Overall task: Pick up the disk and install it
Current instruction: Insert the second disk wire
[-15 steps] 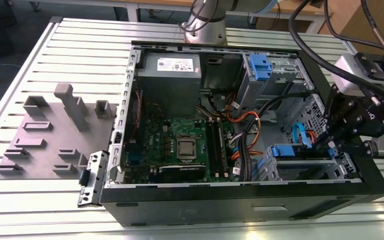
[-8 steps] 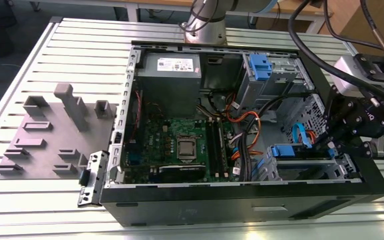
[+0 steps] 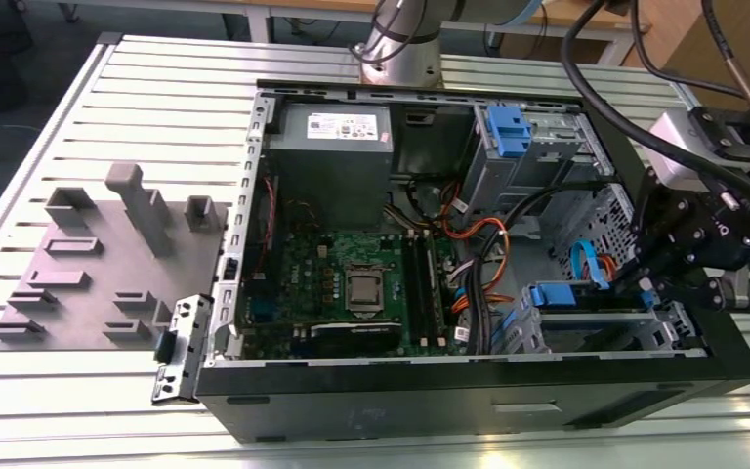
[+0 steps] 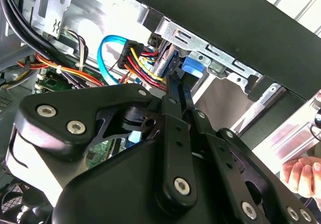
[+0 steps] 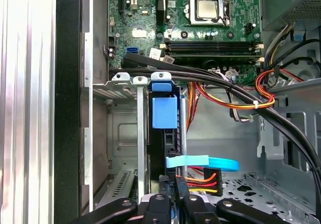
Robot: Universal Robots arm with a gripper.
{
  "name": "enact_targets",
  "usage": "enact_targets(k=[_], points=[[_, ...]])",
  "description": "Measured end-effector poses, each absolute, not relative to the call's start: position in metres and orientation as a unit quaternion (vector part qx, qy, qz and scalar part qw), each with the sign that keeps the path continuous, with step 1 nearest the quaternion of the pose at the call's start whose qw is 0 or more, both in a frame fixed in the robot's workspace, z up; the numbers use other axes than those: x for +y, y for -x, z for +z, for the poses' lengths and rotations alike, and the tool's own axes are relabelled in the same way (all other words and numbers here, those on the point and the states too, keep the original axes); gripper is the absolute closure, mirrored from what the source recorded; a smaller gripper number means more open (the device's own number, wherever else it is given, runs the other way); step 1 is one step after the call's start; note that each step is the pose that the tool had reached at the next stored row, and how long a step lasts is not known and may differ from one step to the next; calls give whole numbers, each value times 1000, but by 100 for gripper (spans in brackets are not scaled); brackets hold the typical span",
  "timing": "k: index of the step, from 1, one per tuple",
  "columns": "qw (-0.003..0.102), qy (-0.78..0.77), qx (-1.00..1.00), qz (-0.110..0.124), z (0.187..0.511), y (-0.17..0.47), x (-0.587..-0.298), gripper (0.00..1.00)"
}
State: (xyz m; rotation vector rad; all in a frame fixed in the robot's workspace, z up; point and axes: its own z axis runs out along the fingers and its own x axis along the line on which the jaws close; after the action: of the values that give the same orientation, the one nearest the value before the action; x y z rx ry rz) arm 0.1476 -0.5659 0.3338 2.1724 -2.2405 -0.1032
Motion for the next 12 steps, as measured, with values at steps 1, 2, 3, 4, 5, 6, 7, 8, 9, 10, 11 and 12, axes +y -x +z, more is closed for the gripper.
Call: enact_targets(k=[1,2,3,4,5,6,7,8,9,10,11,12], points=[[10,-696,-718,-33,333,-148,-566,84],[10,-696,-718,-33,333,-148,-566,84],[10,-696,-718,-33,332,-148,-566,84],[10,-696,-718,-33,332,-148,-566,84],[10,-696,-718,-33,332,-148,-566,84],[10,-696,-718,-33,332,-148,-566,84],[10,-696,-718,-33,332,-148,-566,84],[10,-696,-718,-33,332,-148,-566,84],[9,-696,-718,-33,331,-148,-566,84],[10,-696,-718,-33,331,-148,-566,84],[10,-696,-718,-33,331,-147,-566,84],[10,-696,-718,-33,331,-148,-566,84]])
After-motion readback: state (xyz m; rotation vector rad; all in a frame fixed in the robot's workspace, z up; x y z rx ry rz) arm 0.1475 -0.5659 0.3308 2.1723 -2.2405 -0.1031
